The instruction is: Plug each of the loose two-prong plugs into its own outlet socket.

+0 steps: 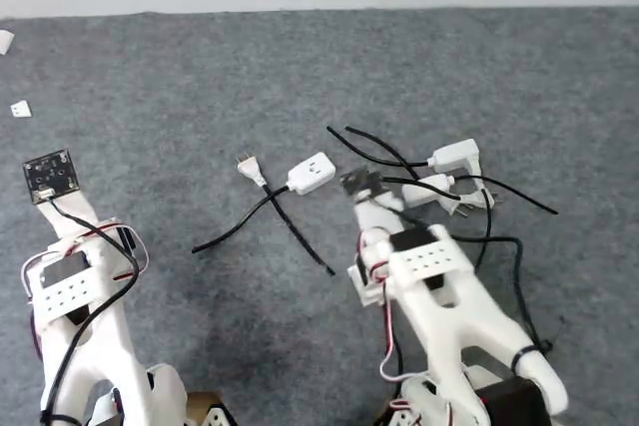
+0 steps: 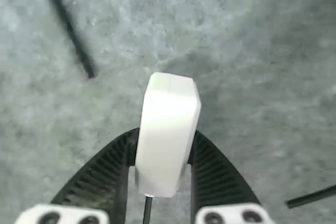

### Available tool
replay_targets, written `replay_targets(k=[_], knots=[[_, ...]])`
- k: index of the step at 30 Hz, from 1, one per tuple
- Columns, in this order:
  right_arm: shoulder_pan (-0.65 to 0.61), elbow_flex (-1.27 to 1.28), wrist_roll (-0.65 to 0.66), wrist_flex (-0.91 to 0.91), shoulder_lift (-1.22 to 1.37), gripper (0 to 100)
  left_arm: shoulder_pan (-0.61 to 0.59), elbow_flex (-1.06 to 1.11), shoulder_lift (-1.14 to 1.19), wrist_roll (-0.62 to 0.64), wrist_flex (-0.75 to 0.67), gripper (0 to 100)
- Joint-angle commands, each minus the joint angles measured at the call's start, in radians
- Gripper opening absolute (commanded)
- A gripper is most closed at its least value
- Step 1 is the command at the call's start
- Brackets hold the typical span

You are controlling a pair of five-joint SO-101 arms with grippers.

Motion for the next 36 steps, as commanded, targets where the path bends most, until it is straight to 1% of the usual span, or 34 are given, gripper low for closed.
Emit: replay_targets(k=[1, 2, 4, 8, 10, 20, 24, 30, 36], knots=[[0.031, -0.055, 0.054, -0.015, -0.021, 3.7, -0.003, -0.007, -0.012, -0.009, 0.008, 12], [0.031, -0.055, 0.054, -0.013, -0.021, 4.1, -0.003, -0.007, -0.012, -0.009, 0.008, 12], [0.031, -0.054, 0.055, -0.007, -0.019, 8.6, -0.003, -0.007, -0.012, -0.009, 0.008, 12], [0.031, -0.044, 0.055, -0.007, -0.019, 25.5, -0.003, -0.007, -0.012, -0.009, 0.008, 12], [0.031, -0.046, 0.054, -0.007, -0.022, 29.9, -0.003, -0.007, -0.012, -0.009, 0.006, 12], [0.039, -0.061, 0.049, -0.001, -0.039, 27.4, -0.003, -0.007, -0.012, -0.009, 0.005, 12], [0.071, -0.086, -0.008, 0.039, -0.111, 27.4, -0.003, -0.007, -0.012, -0.009, 0.005, 12], [0.062, -0.041, -0.018, 0.058, -0.206, 26.7, -0.005, -0.007, -0.012, -0.009, 0.005, 12], [0.065, -0.006, -0.018, 0.048, -0.177, 14.6, -0.006, -0.007, -0.012, -0.009, 0.006, 12]])
